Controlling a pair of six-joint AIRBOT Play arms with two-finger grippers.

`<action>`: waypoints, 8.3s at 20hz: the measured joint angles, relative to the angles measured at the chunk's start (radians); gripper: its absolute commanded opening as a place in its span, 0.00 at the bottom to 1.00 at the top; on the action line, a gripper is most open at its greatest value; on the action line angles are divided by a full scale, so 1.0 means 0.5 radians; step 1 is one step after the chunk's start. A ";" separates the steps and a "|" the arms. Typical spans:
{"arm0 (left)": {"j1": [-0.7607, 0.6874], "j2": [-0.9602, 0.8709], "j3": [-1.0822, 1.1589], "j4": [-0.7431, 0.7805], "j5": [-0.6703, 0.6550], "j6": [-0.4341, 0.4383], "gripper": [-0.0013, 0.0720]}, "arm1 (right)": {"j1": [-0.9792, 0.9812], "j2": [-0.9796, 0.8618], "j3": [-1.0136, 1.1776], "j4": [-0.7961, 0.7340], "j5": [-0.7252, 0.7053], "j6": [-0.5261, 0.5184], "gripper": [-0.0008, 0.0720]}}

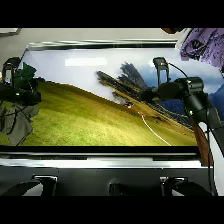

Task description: Fold the clothes and pants, and hang the long-sleeved shirts on hangers.

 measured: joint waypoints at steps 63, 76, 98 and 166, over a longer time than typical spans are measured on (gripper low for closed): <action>-0.663 -0.249 -0.594 -0.525 1.119 -0.540 0.03 | 0.000 0.224 0.000 -0.352 -0.521 -0.019 0.13; -1.009 -0.276 -0.573 -0.626 1.543 -0.734 0.77 | -0.311 0.298 -0.043 -0.674 -0.577 0.002 0.52; 0.125 -0.111 -0.572 -0.630 0.891 -0.435 0.74 | -0.014 -0.269 -1.244 1.677 0.235 -0.682 0.08; 0.617 -0.188 -0.508 -0.489 0.974 -0.131 0.75 | 0.010 -1.067 1.106 -0.418 -0.201 0.346 0.05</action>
